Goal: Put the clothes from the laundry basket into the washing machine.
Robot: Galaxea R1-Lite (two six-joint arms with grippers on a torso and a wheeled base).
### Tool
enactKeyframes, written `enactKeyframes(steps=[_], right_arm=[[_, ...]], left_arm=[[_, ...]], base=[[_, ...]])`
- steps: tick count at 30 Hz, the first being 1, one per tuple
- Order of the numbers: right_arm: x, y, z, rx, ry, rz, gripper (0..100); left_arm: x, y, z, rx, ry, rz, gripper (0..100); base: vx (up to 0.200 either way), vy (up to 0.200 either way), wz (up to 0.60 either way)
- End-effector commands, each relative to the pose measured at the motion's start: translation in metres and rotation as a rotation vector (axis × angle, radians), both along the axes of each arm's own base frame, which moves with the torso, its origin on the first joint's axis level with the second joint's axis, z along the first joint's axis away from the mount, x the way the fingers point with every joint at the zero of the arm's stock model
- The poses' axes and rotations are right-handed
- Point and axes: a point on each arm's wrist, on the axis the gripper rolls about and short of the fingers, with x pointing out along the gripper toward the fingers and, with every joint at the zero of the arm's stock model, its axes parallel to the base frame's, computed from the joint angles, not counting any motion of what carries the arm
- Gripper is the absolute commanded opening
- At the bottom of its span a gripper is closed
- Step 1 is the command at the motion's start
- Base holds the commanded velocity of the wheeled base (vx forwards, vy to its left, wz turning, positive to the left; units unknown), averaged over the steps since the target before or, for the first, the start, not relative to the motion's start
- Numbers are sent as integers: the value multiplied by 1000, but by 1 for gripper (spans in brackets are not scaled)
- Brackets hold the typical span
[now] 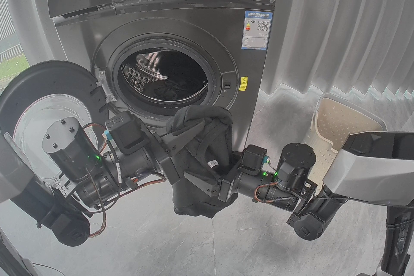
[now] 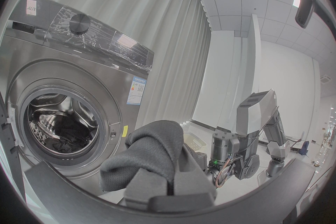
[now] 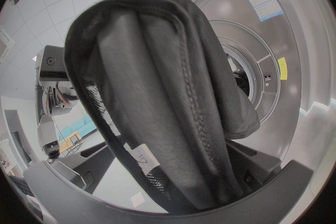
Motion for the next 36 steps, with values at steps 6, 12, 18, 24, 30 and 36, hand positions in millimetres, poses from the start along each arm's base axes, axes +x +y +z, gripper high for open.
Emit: enactKeyframes(steps=[6, 12, 18, 24, 30, 36], right_arm=[[0, 3, -8, -10, 13, 2, 0], [-5, 3, -2, -4, 7, 10, 0], [-24, 1, 7, -12, 13, 41, 0], [-40, -3, 23, 1, 1, 53, 0], [-45, -9, 28, 4, -2, 53, 0], [-41, -13, 36, 24, -21, 35, 0]], left_arm=[[-1, 1, 5, -12, -17, 1, 0], [1, 3, 3, -18, 5, 6, 0], [8, 7, 0, -15, 15, 29, 0], [22, 10, -3, -15, 17, 62, 100], [40, 18, -18, -11, 80, 110, 100], [51, 35, -53, 54, 183, 171, 100]], base=[[0, 0, 0], [0, 0, 0], [0, 0, 0], [0, 0, 0], [0, 0, 0], [0, 0, 0]])
